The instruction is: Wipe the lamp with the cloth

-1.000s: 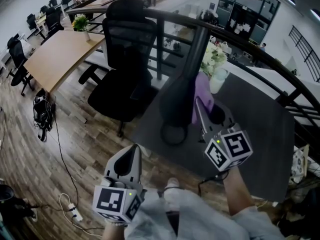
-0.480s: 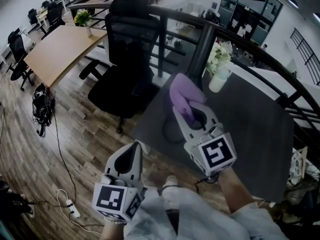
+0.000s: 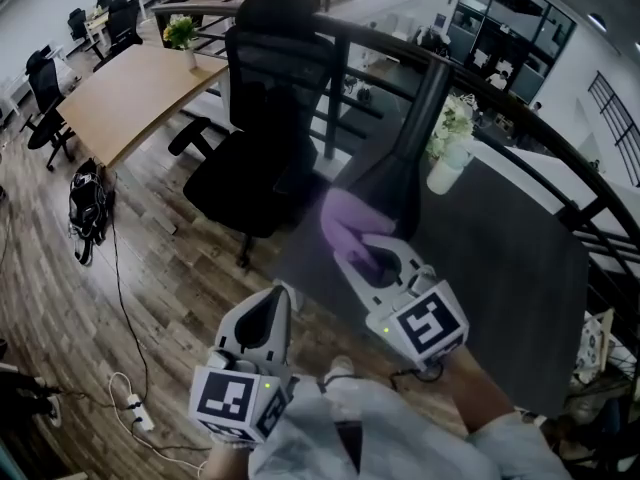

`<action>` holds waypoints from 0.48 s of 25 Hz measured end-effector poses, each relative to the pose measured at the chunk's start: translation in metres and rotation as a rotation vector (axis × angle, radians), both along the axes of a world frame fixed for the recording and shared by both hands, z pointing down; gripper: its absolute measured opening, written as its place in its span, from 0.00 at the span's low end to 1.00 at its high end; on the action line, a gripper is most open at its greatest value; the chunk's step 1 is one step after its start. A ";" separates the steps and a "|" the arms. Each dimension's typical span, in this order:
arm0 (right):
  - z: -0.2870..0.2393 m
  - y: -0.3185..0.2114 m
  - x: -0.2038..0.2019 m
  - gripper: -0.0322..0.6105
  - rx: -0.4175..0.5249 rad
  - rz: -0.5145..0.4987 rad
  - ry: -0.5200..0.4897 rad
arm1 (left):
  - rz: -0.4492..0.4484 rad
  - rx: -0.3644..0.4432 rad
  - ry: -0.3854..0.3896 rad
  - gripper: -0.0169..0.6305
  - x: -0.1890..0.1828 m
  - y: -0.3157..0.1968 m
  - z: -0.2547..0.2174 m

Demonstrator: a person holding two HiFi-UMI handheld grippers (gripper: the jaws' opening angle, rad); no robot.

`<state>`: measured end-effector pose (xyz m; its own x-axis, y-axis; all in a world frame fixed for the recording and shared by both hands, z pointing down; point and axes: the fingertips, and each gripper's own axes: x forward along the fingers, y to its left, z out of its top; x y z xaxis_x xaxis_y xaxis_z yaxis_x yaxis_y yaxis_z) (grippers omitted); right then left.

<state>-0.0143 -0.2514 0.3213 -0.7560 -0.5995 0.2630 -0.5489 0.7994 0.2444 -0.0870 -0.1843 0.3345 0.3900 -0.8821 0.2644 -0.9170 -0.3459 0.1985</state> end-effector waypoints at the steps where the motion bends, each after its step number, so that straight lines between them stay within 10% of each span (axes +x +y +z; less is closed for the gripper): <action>1: -0.003 0.002 0.001 0.13 0.002 -0.001 0.003 | -0.001 0.005 0.002 0.03 -0.001 0.000 -0.001; 12: -0.053 -0.008 0.028 0.13 0.241 0.033 0.216 | 0.025 0.040 0.008 0.03 0.004 -0.006 -0.005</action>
<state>0.0137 -0.2592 0.2681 -0.6771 -0.6873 0.2629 -0.4883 0.6870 0.5382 -0.0832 -0.1899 0.3293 0.4137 -0.8821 0.2254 -0.9065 -0.3762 0.1916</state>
